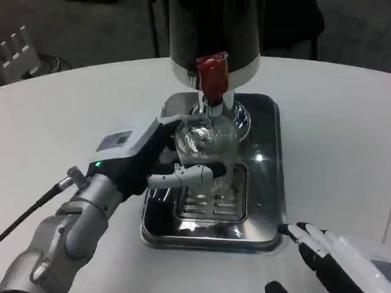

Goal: Grasp the cup under the faucet to collect the drink, then remove the cup.

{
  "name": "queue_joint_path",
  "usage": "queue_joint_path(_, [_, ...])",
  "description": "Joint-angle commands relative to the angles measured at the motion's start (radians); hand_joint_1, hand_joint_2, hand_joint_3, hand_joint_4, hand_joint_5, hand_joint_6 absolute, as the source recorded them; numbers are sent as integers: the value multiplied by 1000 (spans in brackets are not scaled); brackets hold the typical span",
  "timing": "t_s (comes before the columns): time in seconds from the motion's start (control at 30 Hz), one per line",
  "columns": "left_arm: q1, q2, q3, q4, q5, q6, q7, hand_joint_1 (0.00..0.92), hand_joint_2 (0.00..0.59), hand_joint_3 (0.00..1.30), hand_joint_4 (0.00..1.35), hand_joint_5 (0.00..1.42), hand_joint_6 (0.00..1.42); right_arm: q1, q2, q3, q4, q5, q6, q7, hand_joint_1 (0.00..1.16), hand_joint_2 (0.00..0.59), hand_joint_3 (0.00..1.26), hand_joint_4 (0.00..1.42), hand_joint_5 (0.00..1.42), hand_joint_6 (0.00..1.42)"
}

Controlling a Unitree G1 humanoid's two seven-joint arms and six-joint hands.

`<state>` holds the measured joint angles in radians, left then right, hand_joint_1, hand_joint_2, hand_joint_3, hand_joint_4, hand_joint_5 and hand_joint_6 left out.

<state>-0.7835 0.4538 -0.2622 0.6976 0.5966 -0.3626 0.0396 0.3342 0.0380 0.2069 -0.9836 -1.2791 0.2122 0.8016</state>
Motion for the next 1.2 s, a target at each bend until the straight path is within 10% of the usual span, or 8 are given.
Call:
queue_joint_path(0.03, [3,11,-7,-24,-6,2,-19,153,105,268,189,381,747,-4,7,1,8,6,-2,-1,237,459,72,0,0,29])
queue_joint_path(1.2, [108,60,64,-188,-75,-45,-9,157,104,283,132,321,559,7,8,-2,11,12,-3,-3,241,467,113,0,0,32])
